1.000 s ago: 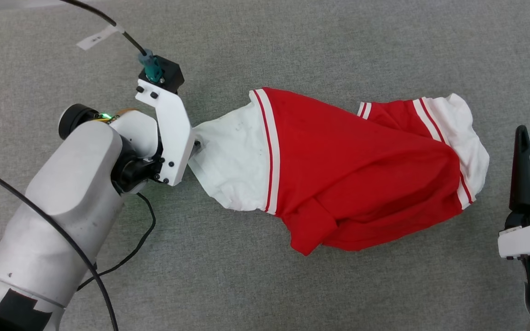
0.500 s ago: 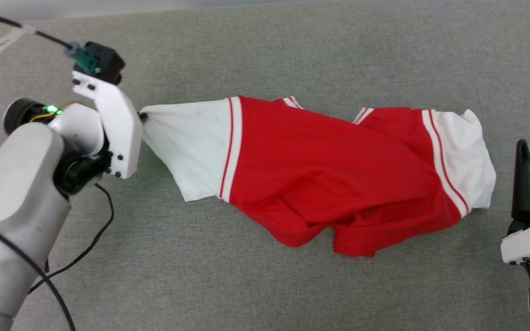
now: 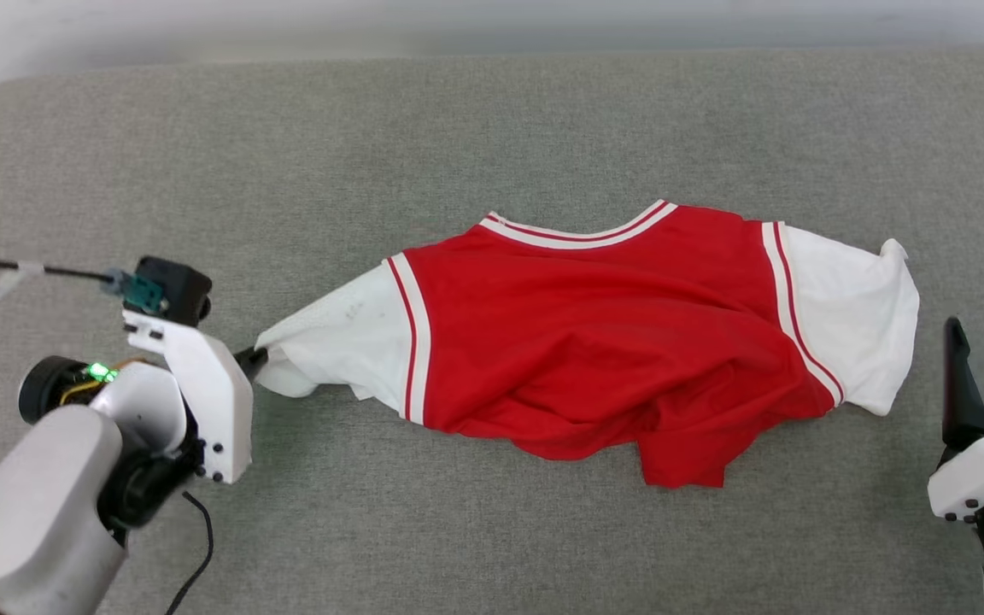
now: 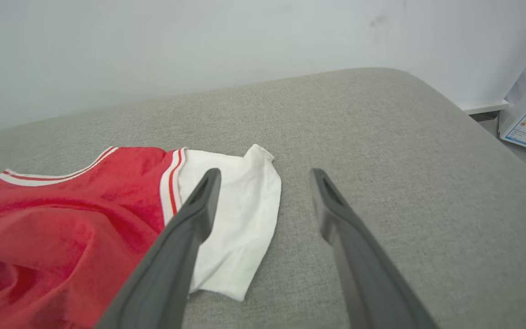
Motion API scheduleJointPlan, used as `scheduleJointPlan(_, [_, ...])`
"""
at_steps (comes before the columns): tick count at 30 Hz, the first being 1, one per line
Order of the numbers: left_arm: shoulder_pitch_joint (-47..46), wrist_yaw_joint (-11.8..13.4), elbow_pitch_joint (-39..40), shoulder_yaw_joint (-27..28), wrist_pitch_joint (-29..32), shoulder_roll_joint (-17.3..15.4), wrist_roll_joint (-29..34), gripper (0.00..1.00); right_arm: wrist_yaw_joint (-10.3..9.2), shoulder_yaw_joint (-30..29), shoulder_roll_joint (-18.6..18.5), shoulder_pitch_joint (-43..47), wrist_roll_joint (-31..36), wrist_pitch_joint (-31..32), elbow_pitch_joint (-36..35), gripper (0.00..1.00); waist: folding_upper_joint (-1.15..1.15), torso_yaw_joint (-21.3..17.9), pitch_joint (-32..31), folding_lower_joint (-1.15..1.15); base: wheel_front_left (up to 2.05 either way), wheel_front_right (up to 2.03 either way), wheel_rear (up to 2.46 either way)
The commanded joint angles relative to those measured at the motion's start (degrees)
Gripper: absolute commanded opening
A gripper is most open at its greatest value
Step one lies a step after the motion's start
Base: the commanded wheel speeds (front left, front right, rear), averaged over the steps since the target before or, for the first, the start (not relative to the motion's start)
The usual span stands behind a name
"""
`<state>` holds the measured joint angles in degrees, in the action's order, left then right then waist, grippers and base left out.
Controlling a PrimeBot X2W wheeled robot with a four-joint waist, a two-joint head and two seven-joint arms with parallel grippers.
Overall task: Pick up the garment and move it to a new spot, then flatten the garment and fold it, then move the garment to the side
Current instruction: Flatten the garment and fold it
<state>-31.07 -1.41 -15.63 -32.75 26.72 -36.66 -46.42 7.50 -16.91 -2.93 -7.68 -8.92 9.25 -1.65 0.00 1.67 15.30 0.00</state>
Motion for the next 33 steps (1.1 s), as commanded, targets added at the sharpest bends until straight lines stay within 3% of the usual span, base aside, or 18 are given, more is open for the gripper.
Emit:
scheduleJointPlan(1, [0.5,0.4,0.4,0.2,-0.7,-0.2,0.6,0.0,-0.02,-0.2,0.1,0.8,-0.1,0.2,0.1,1.0,0.0,0.2,-0.2,0.0,0.0,0.0,0.0])
scheduleJointPlan(2, [1.4,1.1,1.0,0.1,-1.5,-0.2,1.0,0.0,-0.02,-0.2,0.1,0.8,0.1,0.6,0.2,1.0,0.0,0.4,-0.3,0.0,0.0,0.0,0.0])
scheduleJointPlan(3, [2.2,1.7,1.7,0.0,-2.4,0.0,1.4,0.28,-0.02,-0.4,0.1,0.8,0.4,0.9,0.3,1.0,0.0,0.5,-0.5,0.0,0.0,0.0,0.0])
scheduleJointPlan(4, [2.6,2.4,2.4,0.0,-3.6,0.1,2.3,0.97,-0.02,-0.6,0.1,0.7,0.7,1.3,0.2,1.0,0.0,0.7,-0.6,0.0,0.0,0.0,0.0])
scheduleJointPlan(5, [2.8,3.1,3.2,0.1,-5.1,0.2,3.2,1.0,-0.02,-0.7,0.1,0.8,0.9,1.7,0.0,1.0,0.0,0.9,-0.8,0.0,0.0,0.0,0.0])
scheduleJointPlan(11, [6.9,7.7,10.0,4.5,-21.1,3.7,5.5,1.0,-0.02,0.1,0.1,1.7,1.6,4.2,-1.4,1.0,0.0,1.8,-3.0,0.0,0.0,0.0,0.0])
scheduleJointPlan(15, [11.3,13.3,14.1,5.1,-31.7,3.9,12.0,1.0,-0.02,1.3,-0.7,2.6,2.3,7.5,-3.0,1.0,0.0,2.6,-4.8,0.0,0.0,0.0,0.0])
scheduleJointPlan(18, [15.0,15.7,17.6,5.6,-38.1,4.8,14.4,1.0,-0.02,1.7,-2.7,2.6,1.9,11.7,-4.4,1.0,0.0,3.5,-5.8,0.0,0.0,0.0,0.0])
scheduleJointPlan(22, [18.9,18.3,22.3,7.2,-41.2,6.8,16.4,1.0,-0.02,2.2,-6.4,0.1,-2.6,22.1,-5.8,1.0,0.0,5.0,-5.6,0.0,0.0,0.0,0.0])
scheduleJointPlan(25, [21.4,19.1,24.5,8.3,-41.8,7.9,17.6,1.0,-0.03,3.0,-11.2,-2.7,-4.8,33.0,-5.9,1.0,0.0,6.0,-5.0,0.0,0.0,0.0,0.0])
scheduleJointPlan(29, [22.7,18.2,25.8,8.9,-42.0,8.3,18.7,1.0,-0.04,3.3,-17.0,-7.9,-6.3,47.1,-2.6,1.0,0.0,7.6,-3.2,0.0,0.0,0.0,0.0])
scheduleJointPlan(33, [21.2,16.9,26.4,9.7,-42.0,9.3,19.8,1.0,-0.02,2.3,-19.8,-14.8,-7.4,54.6,2.1,1.0,0.0,9.7,-0.8,0.0,0.0,0.0,0.0])
